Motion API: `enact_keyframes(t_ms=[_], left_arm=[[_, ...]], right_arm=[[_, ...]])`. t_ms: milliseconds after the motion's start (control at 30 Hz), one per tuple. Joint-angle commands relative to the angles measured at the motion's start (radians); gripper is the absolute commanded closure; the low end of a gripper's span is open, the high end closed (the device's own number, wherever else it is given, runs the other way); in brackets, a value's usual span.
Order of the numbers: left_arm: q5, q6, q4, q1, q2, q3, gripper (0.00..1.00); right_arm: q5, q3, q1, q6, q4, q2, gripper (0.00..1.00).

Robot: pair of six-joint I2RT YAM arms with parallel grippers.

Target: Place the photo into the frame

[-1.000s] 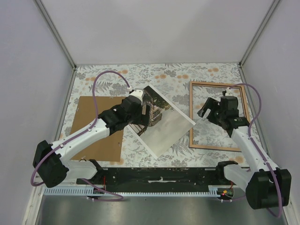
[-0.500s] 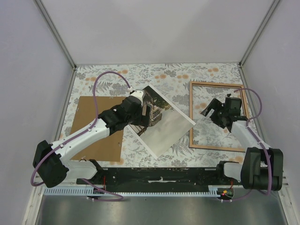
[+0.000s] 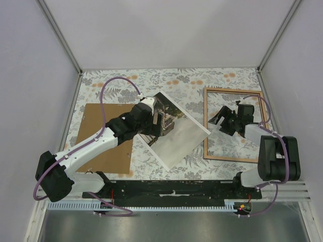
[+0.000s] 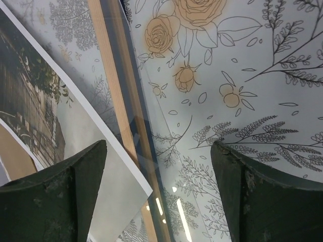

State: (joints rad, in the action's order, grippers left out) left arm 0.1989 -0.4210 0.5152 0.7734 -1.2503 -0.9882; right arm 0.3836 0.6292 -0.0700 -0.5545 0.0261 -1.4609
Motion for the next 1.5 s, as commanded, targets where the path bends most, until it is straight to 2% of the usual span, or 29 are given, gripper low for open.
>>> enact_keyframes(t_ms=[0,500,667,800,933,1233,1367,1467], left_arm=[[-0.010,0.013,-0.017,-0.005,0.014,-0.003,0.00],[-0.024,0.005,-0.018,-0.006,0.008,-0.003,0.00],[-0.026,0.005,-0.012,-0.006,0.008,-0.007,0.00],[-0.026,0.005,-0.011,-0.006,0.006,-0.007,0.00],[-0.024,0.004,-0.009,-0.008,0.006,-0.006,0.00],[-0.006,0.004,0.000,-0.008,0.009,-0.004,0.00],[0.013,0.004,0.009,-0.010,0.011,-0.009,0.00],[0.034,0.002,0.022,-0.013,0.011,-0.017,0.00]], right_arm=[[0.049,0.007,0.007,0.010,-0.063,-0.030,0.10],[0.173,0.035,0.012,0.051,-0.091,-0.093,0.26],[0.186,0.040,0.012,0.050,-0.084,-0.079,0.35],[0.192,0.041,0.012,0.048,-0.078,-0.064,0.44],[0.212,0.047,0.012,0.042,-0.075,-0.055,0.61],[0.258,0.050,0.016,0.015,-0.061,0.022,0.91],[0.255,0.066,0.059,-0.005,-0.043,0.074,0.99],[0.247,0.087,0.125,-0.036,-0.035,0.105,1.00]])
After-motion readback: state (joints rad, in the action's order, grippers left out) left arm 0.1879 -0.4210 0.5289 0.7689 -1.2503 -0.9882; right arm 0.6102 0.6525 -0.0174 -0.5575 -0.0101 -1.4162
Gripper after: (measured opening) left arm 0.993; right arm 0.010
